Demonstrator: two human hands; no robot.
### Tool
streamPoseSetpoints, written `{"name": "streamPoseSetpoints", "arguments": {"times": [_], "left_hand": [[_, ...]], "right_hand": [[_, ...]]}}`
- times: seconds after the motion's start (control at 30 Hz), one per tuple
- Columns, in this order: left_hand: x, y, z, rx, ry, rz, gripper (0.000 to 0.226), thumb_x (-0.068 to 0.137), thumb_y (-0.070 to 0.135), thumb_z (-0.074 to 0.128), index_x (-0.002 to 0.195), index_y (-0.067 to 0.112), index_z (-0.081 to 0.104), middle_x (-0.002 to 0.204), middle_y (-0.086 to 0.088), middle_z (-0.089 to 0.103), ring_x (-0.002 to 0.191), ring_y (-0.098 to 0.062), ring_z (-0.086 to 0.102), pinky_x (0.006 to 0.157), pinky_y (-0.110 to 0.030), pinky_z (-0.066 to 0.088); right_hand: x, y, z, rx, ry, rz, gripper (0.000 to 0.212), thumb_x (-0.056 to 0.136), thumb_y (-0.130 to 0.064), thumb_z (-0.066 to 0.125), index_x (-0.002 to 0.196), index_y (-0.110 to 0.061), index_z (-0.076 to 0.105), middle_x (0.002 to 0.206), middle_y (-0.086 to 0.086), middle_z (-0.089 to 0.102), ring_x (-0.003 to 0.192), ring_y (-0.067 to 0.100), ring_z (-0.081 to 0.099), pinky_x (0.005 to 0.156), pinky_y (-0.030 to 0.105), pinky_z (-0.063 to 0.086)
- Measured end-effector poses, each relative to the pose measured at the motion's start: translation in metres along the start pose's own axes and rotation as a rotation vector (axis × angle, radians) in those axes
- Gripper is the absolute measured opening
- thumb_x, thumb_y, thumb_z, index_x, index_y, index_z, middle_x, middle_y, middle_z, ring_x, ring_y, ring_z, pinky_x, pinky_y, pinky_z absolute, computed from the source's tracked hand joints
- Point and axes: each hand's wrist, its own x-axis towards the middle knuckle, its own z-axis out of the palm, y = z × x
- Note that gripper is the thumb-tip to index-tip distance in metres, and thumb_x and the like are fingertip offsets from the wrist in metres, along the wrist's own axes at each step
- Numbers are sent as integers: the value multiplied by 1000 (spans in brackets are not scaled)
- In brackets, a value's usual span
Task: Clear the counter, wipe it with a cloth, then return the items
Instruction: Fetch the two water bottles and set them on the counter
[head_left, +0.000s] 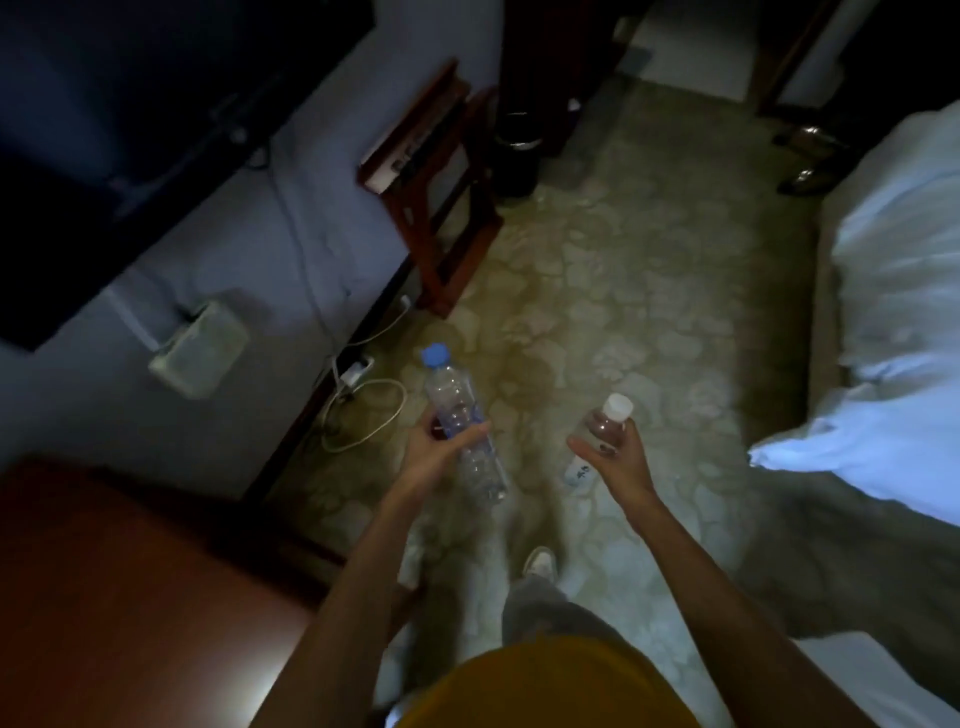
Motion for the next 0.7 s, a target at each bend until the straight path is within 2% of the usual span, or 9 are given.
{"name": "streamPoseSetpoints", "arguments": {"times": [0.03, 0.1, 0.27, 0.4, 0.5, 0.6, 0.7], "left_hand": [[9, 8, 13, 0, -14, 13, 40, 76, 12, 89, 112, 11, 72, 103, -6, 78, 90, -16, 74, 68, -18, 55], [41, 33, 70, 62, -99, 33, 39, 75, 11, 89, 110, 12, 72, 102, -4, 78, 85, -10, 75, 70, -21, 56], [108, 90, 174, 154, -262, 86, 52, 76, 12, 89, 123, 10, 67, 111, -6, 76, 94, -12, 75, 72, -17, 57], [177, 109, 223, 226, -330, 76, 52, 77, 11, 88, 125, 13, 66, 109, 1, 74, 85, 2, 73, 69, -12, 55], [245, 120, 254, 269, -306, 53, 54, 74, 18, 91, 123, 18, 68, 110, 1, 76, 94, -8, 74, 76, -21, 61], [314, 147, 299, 276, -335, 52, 54, 72, 23, 92, 121, 20, 70, 109, 0, 77, 99, -16, 74, 81, -27, 61], [380, 197, 351, 271, -404, 74, 51, 76, 20, 89, 123, 19, 70, 109, -2, 77, 101, -20, 74, 77, -24, 59]], "right_hand": [[12, -6, -10, 9, 13, -12, 89, 57, -46, 98, 131, -18, 57, 125, -2, 72, 119, 16, 68, 105, 47, 54], [49, -20, -57, 47, 102, -17, 84, 62, -36, 97, 132, -15, 56, 125, -1, 72, 121, 15, 67, 105, 45, 54], [120, -49, -136, 89, 214, -28, 73, 72, -30, 93, 133, -13, 58, 126, -3, 71, 120, 12, 67, 99, 35, 56], [177, -47, -158, 109, 252, 18, 69, 74, -26, 93, 132, -12, 58, 125, 2, 71, 119, 15, 68, 94, 31, 59], [235, -56, -170, 111, 249, 84, 71, 72, -24, 93, 133, -11, 59, 125, 4, 71, 119, 18, 68, 88, 23, 60], [301, -84, -190, 104, 269, 90, 84, 62, -41, 96, 133, -17, 58, 125, -3, 71, 119, 12, 67, 99, 35, 57], [367, -138, -218, 74, 322, 94, 89, 55, -55, 94, 129, -19, 60, 122, -4, 72, 115, 12, 69, 100, 37, 57]]}}
